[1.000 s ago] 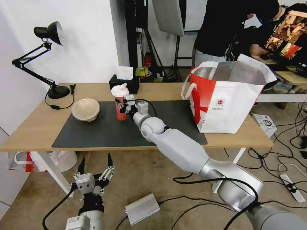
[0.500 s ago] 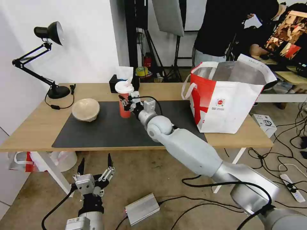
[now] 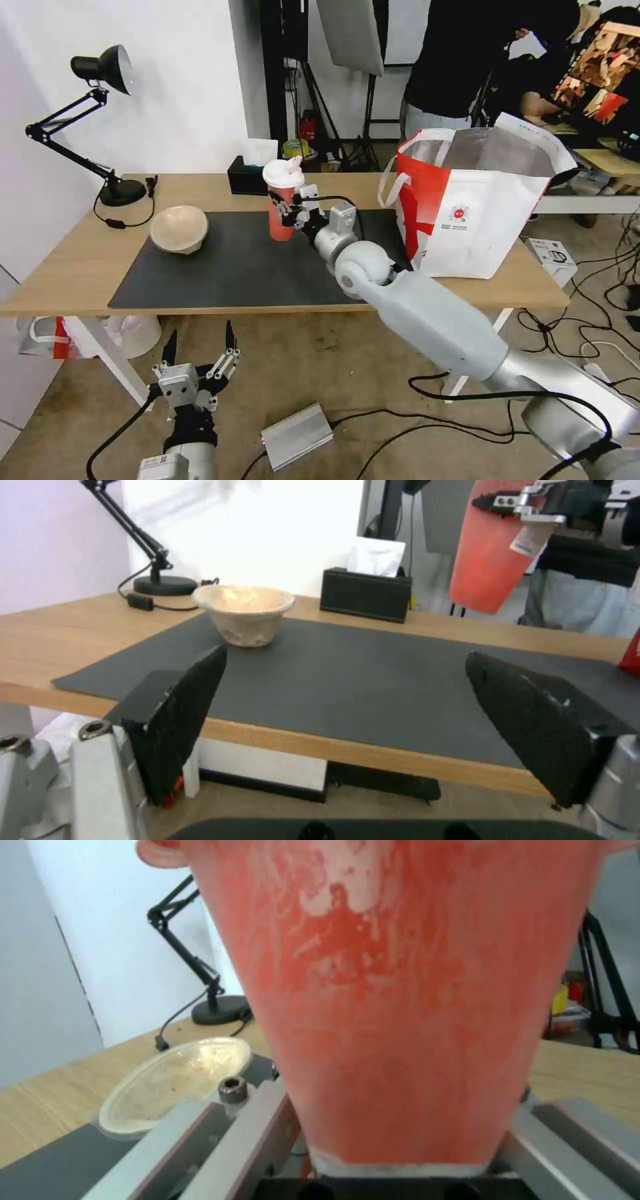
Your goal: Pick up the trash from the table and place it into the takeout bag.
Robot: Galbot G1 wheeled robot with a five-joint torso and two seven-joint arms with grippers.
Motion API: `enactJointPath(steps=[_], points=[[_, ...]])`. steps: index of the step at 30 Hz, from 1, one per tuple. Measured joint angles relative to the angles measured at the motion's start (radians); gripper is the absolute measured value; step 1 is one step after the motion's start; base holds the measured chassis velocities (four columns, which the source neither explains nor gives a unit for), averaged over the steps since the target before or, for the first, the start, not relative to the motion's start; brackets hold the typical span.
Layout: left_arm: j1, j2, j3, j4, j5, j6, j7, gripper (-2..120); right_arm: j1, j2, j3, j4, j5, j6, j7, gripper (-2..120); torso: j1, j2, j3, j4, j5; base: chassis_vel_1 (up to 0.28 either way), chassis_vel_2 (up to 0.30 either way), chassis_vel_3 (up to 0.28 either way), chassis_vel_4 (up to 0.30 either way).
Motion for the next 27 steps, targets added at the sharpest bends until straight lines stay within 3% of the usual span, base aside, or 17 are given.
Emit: enactJointPath(steps=[27], points=[[-0.003, -0.001, 0.008, 0.001, 0.007, -0.001, 0.0, 95, -0.011, -0.115, 0.078, 0.103, 0.03, -0.005, 0.007, 13, 0.0, 0.0, 0.0, 0.0001, 0.0, 0.0, 0.0, 0.0, 0.0]])
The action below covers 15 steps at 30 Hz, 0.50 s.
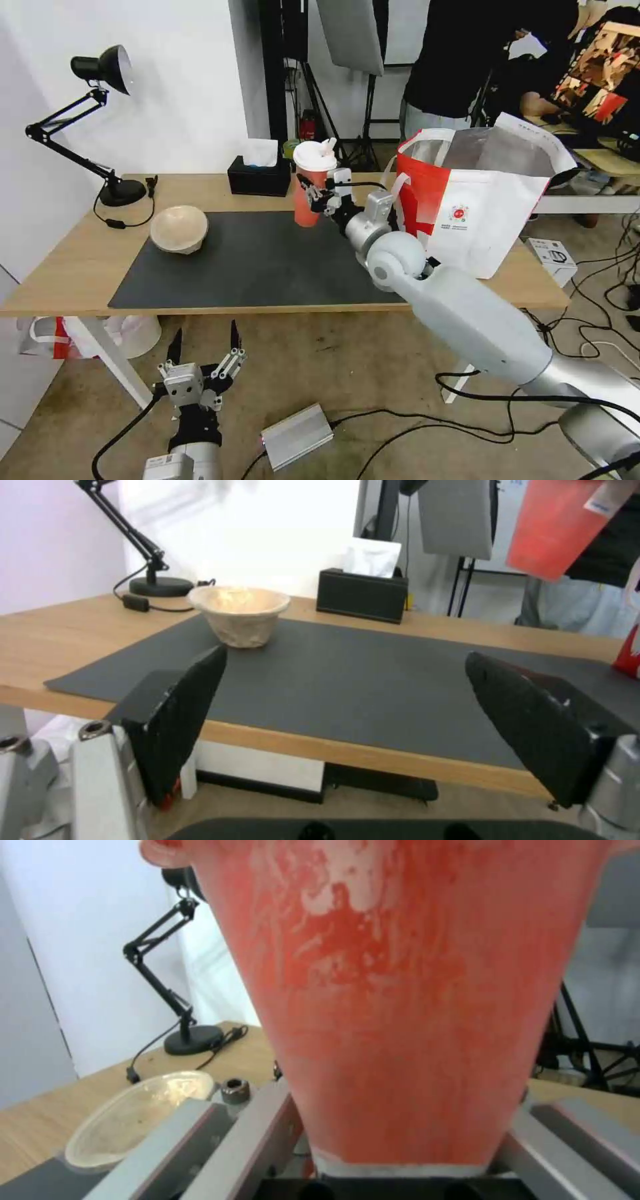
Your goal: Pick up the trash from the table and place it into the takeout bag.
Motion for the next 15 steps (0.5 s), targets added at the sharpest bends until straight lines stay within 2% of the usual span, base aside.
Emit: enactJointPath(steps=[15], points=[[-0.006, 0.0, 0.006, 0.008, 0.001, -0.001, 0.0, 95, 0.003, -0.057, 0.065, 0.066, 0.054, -0.025, 0.014, 13, 0.0, 0.0, 0.0, 0.0001, -0.0001, 0.0, 0.0, 0.0, 0.0]])
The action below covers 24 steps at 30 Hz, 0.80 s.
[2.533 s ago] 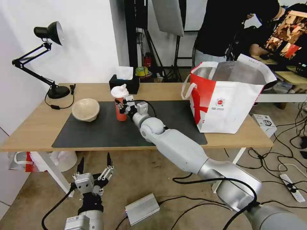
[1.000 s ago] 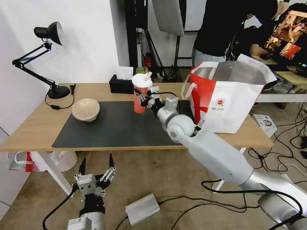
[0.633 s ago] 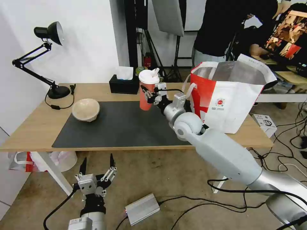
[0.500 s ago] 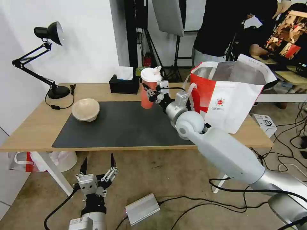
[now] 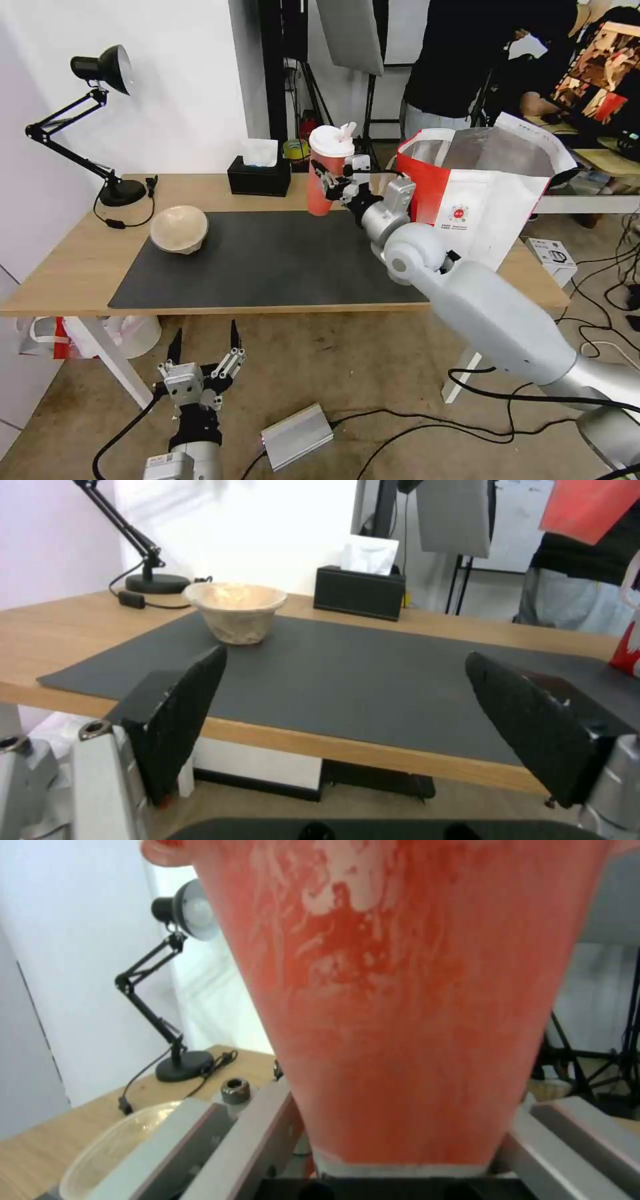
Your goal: Pick up the trash from the table and place it into the takeout bag.
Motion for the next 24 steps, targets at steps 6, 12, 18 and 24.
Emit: enactJointPath(steps=[6, 12, 18, 24], points=[[-0.005, 0.0, -0.002, -0.001, -0.003, -0.002, 0.0, 95, 0.015, -0.032, 0.026, 0.016, 0.021, -0.016, 0.008, 13, 0.0, 0.0, 0.0, 0.0, 0.0, 0.0, 0.0, 0.0, 0.0], [-0.01, 0.0, -0.002, -0.001, -0.005, -0.002, 0.0, 95, 0.03, -0.056, 0.047, 0.027, 0.039, -0.026, 0.01, 13, 0.0, 0.0, 0.0, 0.0, 0.0001, 0.0, 0.0, 0.0, 0.0], [-0.012, 0.0, 0.0, -0.001, -0.005, -0.002, 0.0, 95, 0.042, -0.082, 0.063, 0.03, 0.056, -0.034, 0.009, 13, 0.0, 0.0, 0.0, -0.0001, 0.0001, 0.0, 0.0, 0.0, 0.0], [-0.012, 0.0, 0.001, -0.002, -0.005, -0.002, 0.0, 95, 0.051, -0.098, 0.069, 0.03, 0.063, -0.037, 0.007, 13, 0.0, 0.0, 0.0, 0.0, 0.0, 0.0, 0.0, 0.0, 0.0]])
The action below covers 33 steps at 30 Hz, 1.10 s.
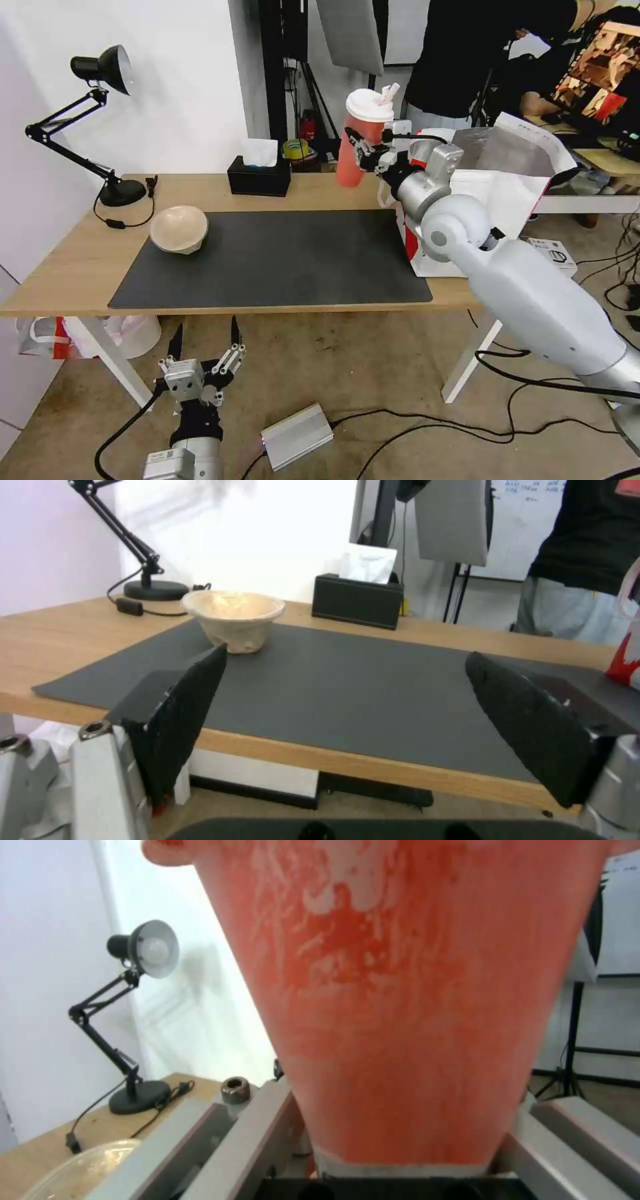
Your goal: Pick up the trash from the table and place it into the takeout bag.
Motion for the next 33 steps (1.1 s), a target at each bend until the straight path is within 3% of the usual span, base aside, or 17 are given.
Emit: enactJointPath(steps=[33], points=[[0.013, 0.0, 0.013, -0.016, 0.008, 0.003, 0.007, 95, 0.009, -0.137, 0.107, 0.017, 0.059, -0.018, 0.008, 13, 0.0, 0.0, 0.0, -0.0001, 0.0, 0.0, 0.0, 0.0, 0.0]])
